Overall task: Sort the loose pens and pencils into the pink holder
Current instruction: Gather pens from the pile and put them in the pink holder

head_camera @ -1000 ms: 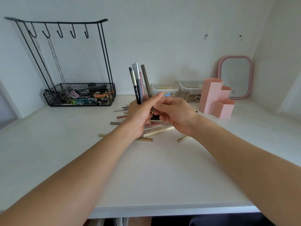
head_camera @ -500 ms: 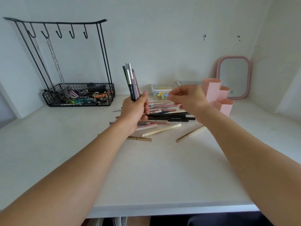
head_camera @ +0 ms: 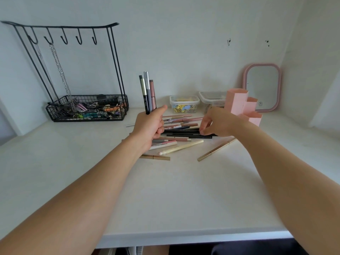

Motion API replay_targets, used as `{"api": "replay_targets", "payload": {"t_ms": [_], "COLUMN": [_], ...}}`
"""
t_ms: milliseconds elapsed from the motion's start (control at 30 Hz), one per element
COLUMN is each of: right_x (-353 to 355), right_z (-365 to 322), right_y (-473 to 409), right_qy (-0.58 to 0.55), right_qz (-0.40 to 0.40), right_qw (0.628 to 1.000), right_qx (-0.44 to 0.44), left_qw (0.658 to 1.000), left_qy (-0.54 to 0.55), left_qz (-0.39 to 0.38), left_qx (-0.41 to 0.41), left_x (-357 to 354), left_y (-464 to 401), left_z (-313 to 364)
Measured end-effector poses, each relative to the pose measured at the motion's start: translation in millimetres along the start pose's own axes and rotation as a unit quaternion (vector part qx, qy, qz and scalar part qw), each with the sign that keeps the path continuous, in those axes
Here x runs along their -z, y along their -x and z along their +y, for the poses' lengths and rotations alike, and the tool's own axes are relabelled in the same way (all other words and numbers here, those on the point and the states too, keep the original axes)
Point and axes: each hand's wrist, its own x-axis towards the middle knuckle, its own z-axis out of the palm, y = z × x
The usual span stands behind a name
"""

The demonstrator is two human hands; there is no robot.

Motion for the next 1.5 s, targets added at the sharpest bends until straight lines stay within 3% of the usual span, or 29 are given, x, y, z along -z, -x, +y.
{"api": "replay_targets", "payload": {"t_ms": [233, 400, 500, 633, 700, 833, 1033, 1167, 1267, 1367, 1500], "right_x": [9, 17, 8, -8, -11, -13, -19, -16, -7, 4, 6], "right_z": [5, -3, -22, -51, -58, -61, -64, -58, -51, -39, -25], "right_y": [7, 6, 8, 12, 15, 19, 18, 17, 14, 9, 11], "right_qy": [0.010, -0.134, -0.356, -0.527, -0.561, -0.571, -0.616, -0.530, -0.470, -0.232, -0.025], "right_qz": [-0.036, 0.052, 0.066, 0.041, 0.031, 0.019, 0.026, 0.040, 0.098, 0.178, 0.049], "right_qw": [0.999, 0.990, 0.932, 0.848, 0.826, 0.820, 0.787, 0.847, 0.877, 0.956, 0.997], "right_qx": [-0.003, -0.016, -0.015, 0.031, 0.042, 0.047, -0.009, -0.034, -0.032, 0.011, 0.061], "left_qw": [1.000, 0.999, 0.997, 0.996, 0.995, 0.994, 0.981, 0.980, 0.986, 0.992, 0.991], "left_qy": [-0.001, 0.044, 0.066, 0.049, 0.030, -0.017, -0.070, -0.088, -0.050, 0.039, 0.110], "left_qz": [-0.008, -0.024, -0.044, -0.071, -0.086, -0.086, -0.135, -0.153, -0.145, -0.117, -0.074], "left_qx": [0.002, -0.005, -0.013, -0.023, -0.032, -0.064, -0.120, -0.091, -0.063, -0.027, 0.004], "left_x": [0, -2, -5, -10, -11, -12, -11, -9, -11, -8, -2], "left_y": [2, 4, 8, 11, 11, 10, 13, 17, 14, 8, 3], "left_z": [1, 3, 2, 0, -1, -5, -6, -4, -2, 2, 3]}}
